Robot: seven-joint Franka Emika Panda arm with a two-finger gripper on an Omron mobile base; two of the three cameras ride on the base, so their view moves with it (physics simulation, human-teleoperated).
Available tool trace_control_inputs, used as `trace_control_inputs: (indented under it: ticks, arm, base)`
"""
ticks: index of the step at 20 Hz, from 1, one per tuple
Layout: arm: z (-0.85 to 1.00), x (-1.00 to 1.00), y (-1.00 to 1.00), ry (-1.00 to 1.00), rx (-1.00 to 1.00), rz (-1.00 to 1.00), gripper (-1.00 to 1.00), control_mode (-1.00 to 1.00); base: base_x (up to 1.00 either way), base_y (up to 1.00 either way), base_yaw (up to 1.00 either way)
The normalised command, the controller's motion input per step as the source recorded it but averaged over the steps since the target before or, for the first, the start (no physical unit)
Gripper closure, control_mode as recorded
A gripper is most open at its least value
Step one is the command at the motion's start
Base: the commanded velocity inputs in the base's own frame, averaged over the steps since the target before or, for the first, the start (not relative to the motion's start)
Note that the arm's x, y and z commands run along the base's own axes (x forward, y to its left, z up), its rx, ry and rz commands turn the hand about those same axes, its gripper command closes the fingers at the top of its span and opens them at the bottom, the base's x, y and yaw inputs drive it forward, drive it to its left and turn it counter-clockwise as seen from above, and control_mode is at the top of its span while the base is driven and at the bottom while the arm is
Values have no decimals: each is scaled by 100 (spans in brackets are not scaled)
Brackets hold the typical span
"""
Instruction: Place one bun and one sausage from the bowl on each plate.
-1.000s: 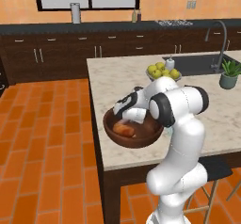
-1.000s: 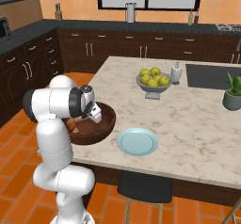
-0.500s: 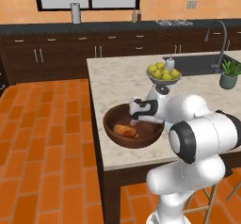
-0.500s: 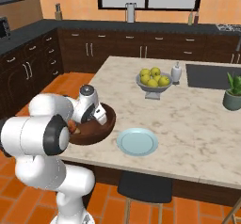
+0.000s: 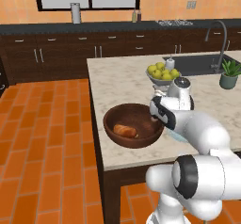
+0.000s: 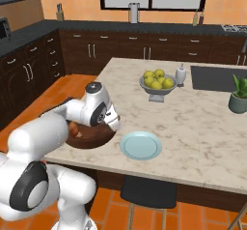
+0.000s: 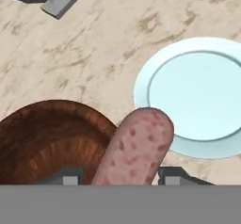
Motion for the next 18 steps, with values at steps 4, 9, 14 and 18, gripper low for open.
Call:
trace_control_inputs:
  ticks: [4,9,14,18]
  arm:
    - [-33,3,-100,30,2,-30,100,-100]
    - [-69,12,-100,6,9,-3,100,-100]
    - [-67,24,-35,5,1,-6,100,-100]
    - [-41,16,0,-3,0,-2,-100,-100]
  base:
    - [0,0,0]
    - [0,0,0]
    - [0,0,0]
    - [0,0,0]
